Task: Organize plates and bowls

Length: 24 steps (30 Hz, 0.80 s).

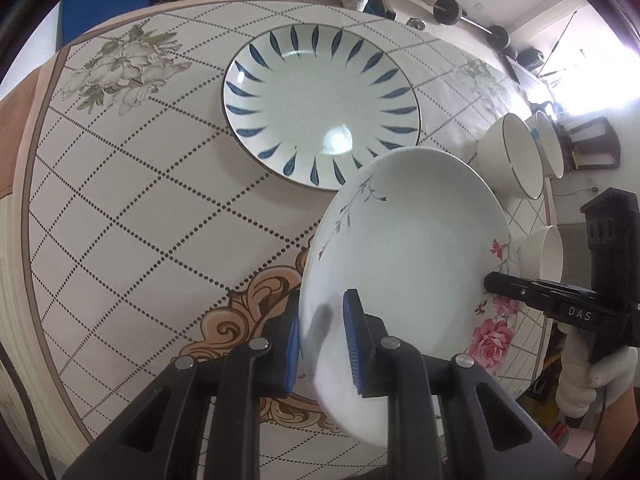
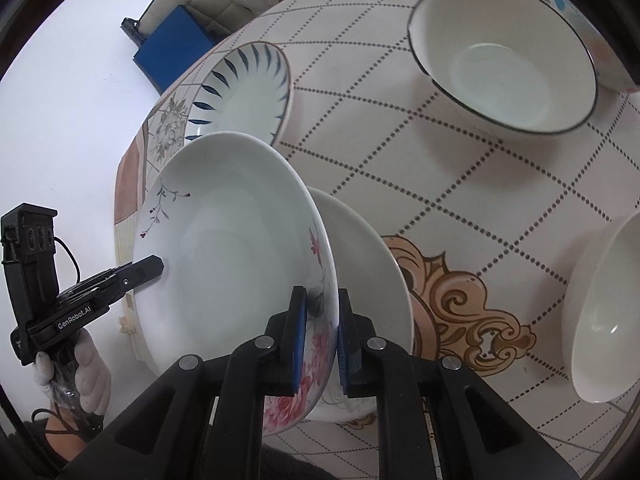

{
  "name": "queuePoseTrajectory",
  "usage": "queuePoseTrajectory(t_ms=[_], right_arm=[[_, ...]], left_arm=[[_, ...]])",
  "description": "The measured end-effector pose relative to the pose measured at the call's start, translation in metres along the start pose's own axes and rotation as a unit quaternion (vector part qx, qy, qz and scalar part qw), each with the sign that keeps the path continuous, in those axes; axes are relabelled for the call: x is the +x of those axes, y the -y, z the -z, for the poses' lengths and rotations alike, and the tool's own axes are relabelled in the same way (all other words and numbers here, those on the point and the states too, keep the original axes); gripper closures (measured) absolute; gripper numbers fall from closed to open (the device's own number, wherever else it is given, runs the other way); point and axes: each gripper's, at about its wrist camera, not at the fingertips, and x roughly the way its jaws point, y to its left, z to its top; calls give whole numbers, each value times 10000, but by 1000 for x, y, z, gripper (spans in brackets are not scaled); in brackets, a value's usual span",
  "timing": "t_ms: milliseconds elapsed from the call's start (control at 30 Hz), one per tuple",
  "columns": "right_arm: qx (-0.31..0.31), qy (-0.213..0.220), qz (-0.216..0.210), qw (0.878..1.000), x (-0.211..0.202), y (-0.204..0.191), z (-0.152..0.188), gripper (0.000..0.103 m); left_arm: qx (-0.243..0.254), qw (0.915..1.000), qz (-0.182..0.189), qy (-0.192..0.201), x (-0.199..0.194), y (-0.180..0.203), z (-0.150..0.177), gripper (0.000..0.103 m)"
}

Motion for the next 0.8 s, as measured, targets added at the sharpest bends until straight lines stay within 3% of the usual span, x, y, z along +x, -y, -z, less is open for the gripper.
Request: queuePoseTrajectory(t_ms=[500, 800], right_arm=[[-5, -345, 17, 9994, 32, 25, 12, 88], [-72, -429, 224, 9988, 44, 10, 7, 88]], left_arm=[[122, 9973, -649, -311, 33, 11, 22, 85], [78, 9950, -891, -443, 47, 12, 30, 83]])
